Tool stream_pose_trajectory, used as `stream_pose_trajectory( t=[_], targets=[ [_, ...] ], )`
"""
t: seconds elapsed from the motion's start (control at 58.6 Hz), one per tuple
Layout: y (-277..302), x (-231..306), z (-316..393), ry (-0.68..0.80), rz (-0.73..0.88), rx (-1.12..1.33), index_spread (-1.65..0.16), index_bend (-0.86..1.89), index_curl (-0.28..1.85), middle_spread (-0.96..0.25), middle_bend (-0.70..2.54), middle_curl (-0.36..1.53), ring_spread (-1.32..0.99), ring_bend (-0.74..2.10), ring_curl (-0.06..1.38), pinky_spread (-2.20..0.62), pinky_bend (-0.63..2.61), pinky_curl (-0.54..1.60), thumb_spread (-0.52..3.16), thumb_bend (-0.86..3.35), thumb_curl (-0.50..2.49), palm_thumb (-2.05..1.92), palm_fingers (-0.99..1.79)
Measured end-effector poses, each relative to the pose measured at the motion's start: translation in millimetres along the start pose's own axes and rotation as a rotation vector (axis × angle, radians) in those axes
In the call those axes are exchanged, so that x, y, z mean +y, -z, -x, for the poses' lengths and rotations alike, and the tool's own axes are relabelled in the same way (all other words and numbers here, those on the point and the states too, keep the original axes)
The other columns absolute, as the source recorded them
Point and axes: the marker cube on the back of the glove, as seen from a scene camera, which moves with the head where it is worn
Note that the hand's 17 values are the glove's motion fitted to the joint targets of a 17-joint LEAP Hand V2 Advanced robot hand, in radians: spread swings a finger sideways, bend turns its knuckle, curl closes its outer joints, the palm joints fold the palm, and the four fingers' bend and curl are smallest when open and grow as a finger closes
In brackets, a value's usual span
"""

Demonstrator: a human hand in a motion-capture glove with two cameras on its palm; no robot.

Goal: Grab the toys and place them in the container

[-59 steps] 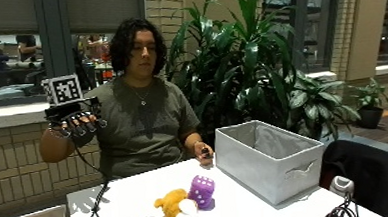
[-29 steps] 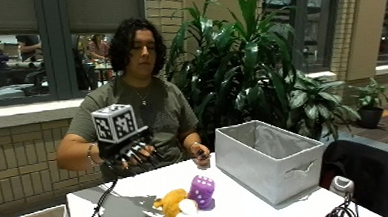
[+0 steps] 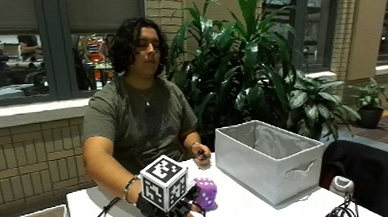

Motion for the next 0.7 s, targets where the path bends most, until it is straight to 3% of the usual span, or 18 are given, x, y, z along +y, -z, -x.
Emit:
stream_pose_trajectory(
  t=[0.154, 0.341, 0.478, 0.58, 0.699],
  targets=[
    [6.1, -2.8, 2.1, 0.026, -0.18, -0.034, -0.39, 0.26, 0.32, -0.2, 0.19, 0.19, -0.25, 0.69, 0.28, -0.24, 1.01, 0.36, 1.43, 0.2, 0.44, 0.58, 0.56],
    [57.4, 37.4, 10.0, 0.087, -0.324, -0.118, -0.43, 0.26, 0.39, -0.31, 0.2, 0.23, -0.38, 0.84, 0.39, -0.34, 1.03, 0.39, 1.29, 0.22, 0.56, 0.71, 0.63],
    [122.5, 88.0, 51.9, 0.291, -0.425, -0.113, -0.47, 0.32, 0.46, -0.39, 0.25, 0.27, -0.42, 0.9, 0.43, -0.35, 0.99, 0.39, 1.19, 0.22, 0.65, 0.77, 0.73],
    [162.4, 141.5, 129.7, 0.521, -0.479, -0.13, -0.48, 0.36, 0.53, -0.44, 0.29, 0.3, -0.44, 0.92, 0.47, -0.36, 0.99, 0.41, 1.13, 0.22, 0.71, 0.78, 0.72],
    [214.4, 155.3, 219.7, 0.755, -0.477, -0.15, -0.5, 0.37, 0.6, -0.48, 0.32, 0.34, -0.46, 0.94, 0.5, -0.37, 1.02, 0.42, 1.07, 0.2, 0.77, 0.78, 0.72]
  ],
)
